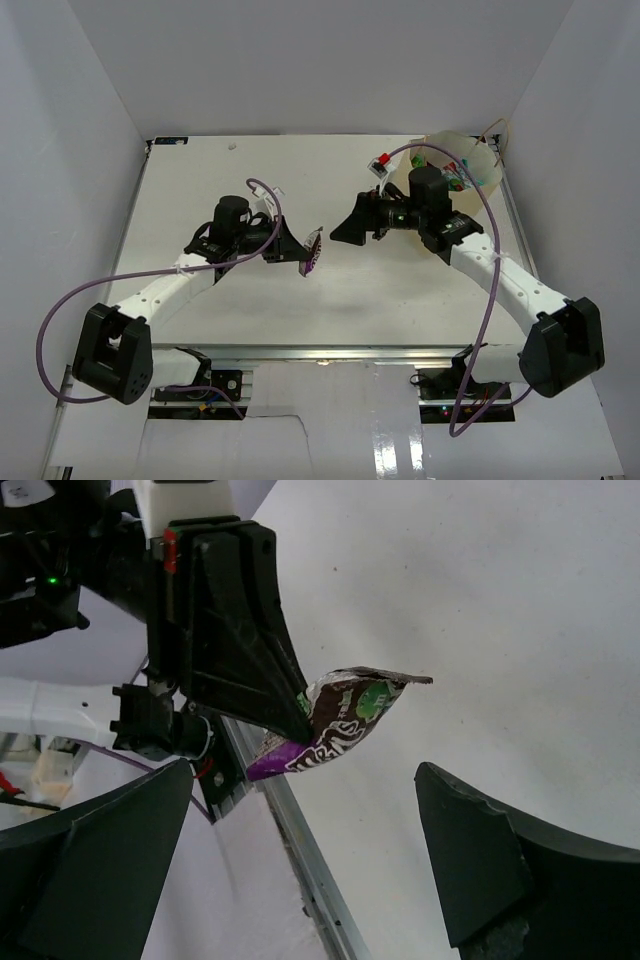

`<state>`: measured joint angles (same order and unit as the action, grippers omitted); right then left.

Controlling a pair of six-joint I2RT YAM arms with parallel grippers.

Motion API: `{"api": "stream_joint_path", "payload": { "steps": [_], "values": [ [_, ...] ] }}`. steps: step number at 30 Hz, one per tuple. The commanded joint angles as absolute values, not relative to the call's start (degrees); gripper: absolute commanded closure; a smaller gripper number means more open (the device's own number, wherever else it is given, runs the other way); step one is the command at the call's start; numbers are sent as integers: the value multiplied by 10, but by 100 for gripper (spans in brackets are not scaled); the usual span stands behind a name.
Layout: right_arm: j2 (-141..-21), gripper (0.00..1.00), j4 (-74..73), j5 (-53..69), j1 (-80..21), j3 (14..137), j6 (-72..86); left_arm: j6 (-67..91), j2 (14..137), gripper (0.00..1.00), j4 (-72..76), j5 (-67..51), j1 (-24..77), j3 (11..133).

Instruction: Place the snacks into the paper bag

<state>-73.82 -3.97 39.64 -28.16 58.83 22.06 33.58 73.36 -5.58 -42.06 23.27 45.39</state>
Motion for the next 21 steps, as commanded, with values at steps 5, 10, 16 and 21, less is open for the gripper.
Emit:
{"api": "stream_joint_path", "payload": {
  "steps": [5, 10, 16, 21],
  "values": [
    [-783, 2, 59, 327, -327, 584, 374, 388, 684, 92, -4, -444, 252, 454],
    [-807, 11, 68, 304, -343, 584, 389, 402, 673, 91, 22, -448, 261, 448],
    [-825, 32, 84, 308, -351, 598, 396, 410, 672, 91, 37, -457, 265, 446],
    [-831, 57, 108, 327, -351, 592, 403, 425, 674, 84, 61, -466, 267, 439]
  ]
}}
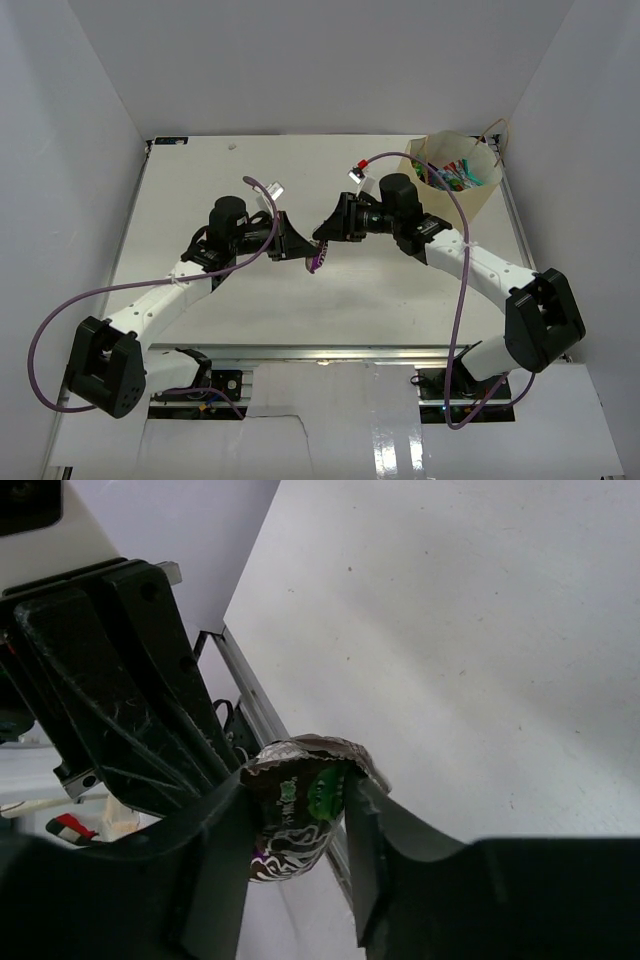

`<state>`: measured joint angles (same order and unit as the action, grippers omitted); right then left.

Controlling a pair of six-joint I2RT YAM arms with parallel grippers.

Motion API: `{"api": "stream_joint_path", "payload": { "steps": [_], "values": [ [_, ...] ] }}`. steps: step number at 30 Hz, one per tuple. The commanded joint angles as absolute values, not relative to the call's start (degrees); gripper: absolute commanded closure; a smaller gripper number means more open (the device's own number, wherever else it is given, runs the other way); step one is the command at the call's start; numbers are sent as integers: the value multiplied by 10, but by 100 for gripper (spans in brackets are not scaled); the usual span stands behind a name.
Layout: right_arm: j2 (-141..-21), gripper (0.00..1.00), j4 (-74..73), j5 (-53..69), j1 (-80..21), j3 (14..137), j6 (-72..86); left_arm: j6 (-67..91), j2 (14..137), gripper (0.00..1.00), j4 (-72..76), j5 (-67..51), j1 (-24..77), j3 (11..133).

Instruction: Place the snacks into the paper bag

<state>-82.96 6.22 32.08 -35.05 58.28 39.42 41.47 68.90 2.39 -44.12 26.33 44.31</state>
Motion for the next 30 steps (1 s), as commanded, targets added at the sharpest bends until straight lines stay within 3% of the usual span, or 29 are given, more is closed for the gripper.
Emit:
{"api": "stream_joint_path", "payload": {
  "steps": [1, 6, 13, 20, 30],
  "values": [
    [-831, 60, 112, 330, -352, 592, 403, 427, 674, 81, 64, -467, 267, 435],
    [-830, 75, 139, 362, -350, 598, 399, 431, 663, 60, 74, -468, 267, 425],
    [-817, 82, 143, 432, -321, 641, 311, 382, 609, 36, 16, -440, 267, 444],
    [-782, 86, 75, 533, -243, 765, 139, 327, 521, 22, -64, -359, 263, 454],
    [-757, 84, -20, 458, -27, 961, 46, 332, 490, 22, -76, -277, 262, 391]
  ]
}}
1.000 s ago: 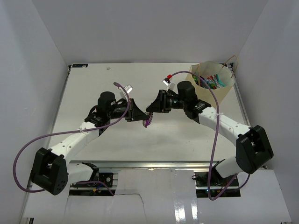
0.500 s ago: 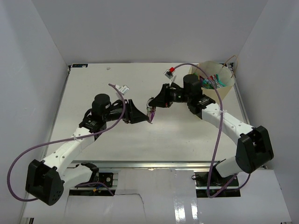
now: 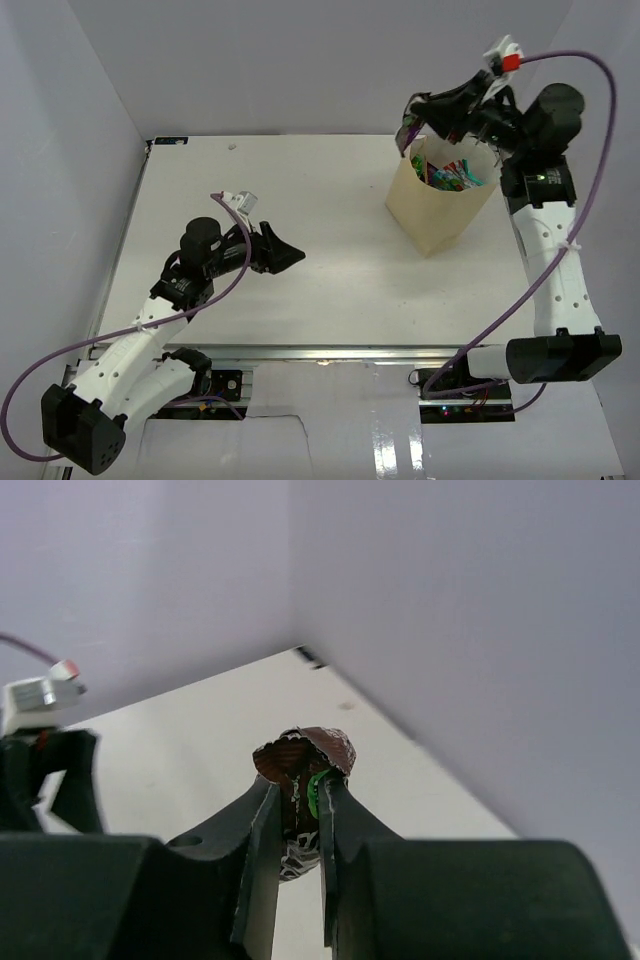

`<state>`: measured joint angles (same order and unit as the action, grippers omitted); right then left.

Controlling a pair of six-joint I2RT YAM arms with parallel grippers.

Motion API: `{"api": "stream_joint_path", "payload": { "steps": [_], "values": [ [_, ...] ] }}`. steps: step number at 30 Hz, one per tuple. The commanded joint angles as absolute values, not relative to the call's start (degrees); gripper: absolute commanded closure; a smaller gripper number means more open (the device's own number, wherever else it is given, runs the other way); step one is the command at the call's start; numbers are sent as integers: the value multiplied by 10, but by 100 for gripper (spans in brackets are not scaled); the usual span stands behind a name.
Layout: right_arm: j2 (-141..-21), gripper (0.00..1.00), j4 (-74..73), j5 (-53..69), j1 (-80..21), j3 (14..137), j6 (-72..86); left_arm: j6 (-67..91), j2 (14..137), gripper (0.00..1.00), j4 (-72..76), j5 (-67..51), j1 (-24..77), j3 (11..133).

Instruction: Place the snacks into the paper bag

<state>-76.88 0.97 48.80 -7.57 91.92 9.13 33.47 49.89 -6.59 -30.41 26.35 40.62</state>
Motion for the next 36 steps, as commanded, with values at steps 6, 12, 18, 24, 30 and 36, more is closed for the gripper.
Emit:
{"api": "stream_joint_path", "payload": {
  "steps": [6, 12, 18, 24, 30, 36],
  "values": [
    [-777, 83, -106, 384, 73, 966, -89, 316, 475, 21, -97, -258, 262, 383],
    [-800, 81, -119, 345, 74, 911, -176, 308, 476, 21, -104, -250, 262, 376],
    [-853, 59, -147, 359, 70, 889, -198, 308, 475, 21, -119, -236, 262, 380],
    [-836, 26, -179, 393, 71, 888, -220, 314, 443, 9, -144, -196, 262, 374],
    [-791, 7, -254, 330, 72, 912, -184, 308, 418, 2, -172, -137, 262, 399],
    [-720, 10, -357, 246, 72, 875, -115, 273, 425, 2, -239, -57, 262, 474]
  ]
}}
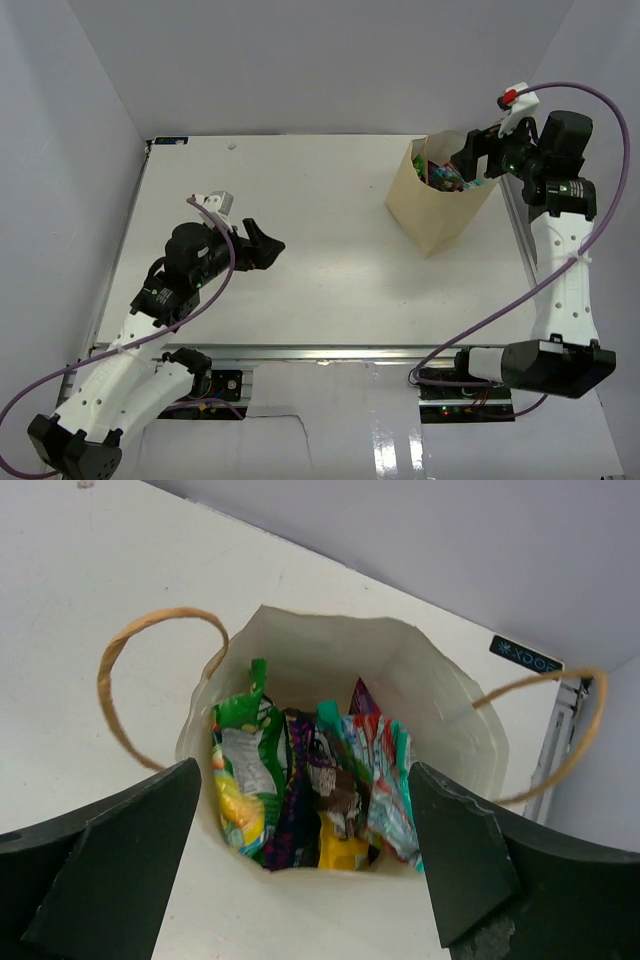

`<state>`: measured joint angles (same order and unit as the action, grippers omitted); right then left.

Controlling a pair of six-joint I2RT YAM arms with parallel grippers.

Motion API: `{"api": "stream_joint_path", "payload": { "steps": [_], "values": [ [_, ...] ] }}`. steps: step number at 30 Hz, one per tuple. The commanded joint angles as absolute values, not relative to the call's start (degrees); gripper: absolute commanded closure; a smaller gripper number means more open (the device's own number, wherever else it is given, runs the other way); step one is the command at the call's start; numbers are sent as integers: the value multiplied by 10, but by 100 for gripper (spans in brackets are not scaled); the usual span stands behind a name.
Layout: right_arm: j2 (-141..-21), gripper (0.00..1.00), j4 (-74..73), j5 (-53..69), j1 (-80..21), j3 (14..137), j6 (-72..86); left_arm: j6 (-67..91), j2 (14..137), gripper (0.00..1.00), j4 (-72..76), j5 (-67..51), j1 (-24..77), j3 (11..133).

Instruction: Place the snacks into the paper bag

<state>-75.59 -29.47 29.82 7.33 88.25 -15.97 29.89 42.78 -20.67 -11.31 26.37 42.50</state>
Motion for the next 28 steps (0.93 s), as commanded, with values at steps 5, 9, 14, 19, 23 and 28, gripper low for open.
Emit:
{"api": "stream_joint_path", "payload": {
  "steps": [5, 9, 14, 19, 23, 28],
  "values": [
    [-597, 10, -365, 180, 72, 766, -99, 244, 422, 2, -265, -15, 262, 532],
    [-500, 10, -361, 132, 72, 694, -110, 210, 425, 2, -277, -9, 262, 563],
    [-465, 10, -431, 146, 72, 668, -97, 202, 425, 2, -277, 9, 262, 570],
    [-456, 10, -465, 103, 72, 667, -101, 207, 428, 2, -268, 1, 261, 563],
    [-461, 10, -456, 88, 72, 685, -103, 207, 432, 2, -258, 1, 262, 559],
    [-462, 10, -435, 87, 72, 683, -96, 209, 439, 2, -256, -18, 262, 563]
  ]
}}
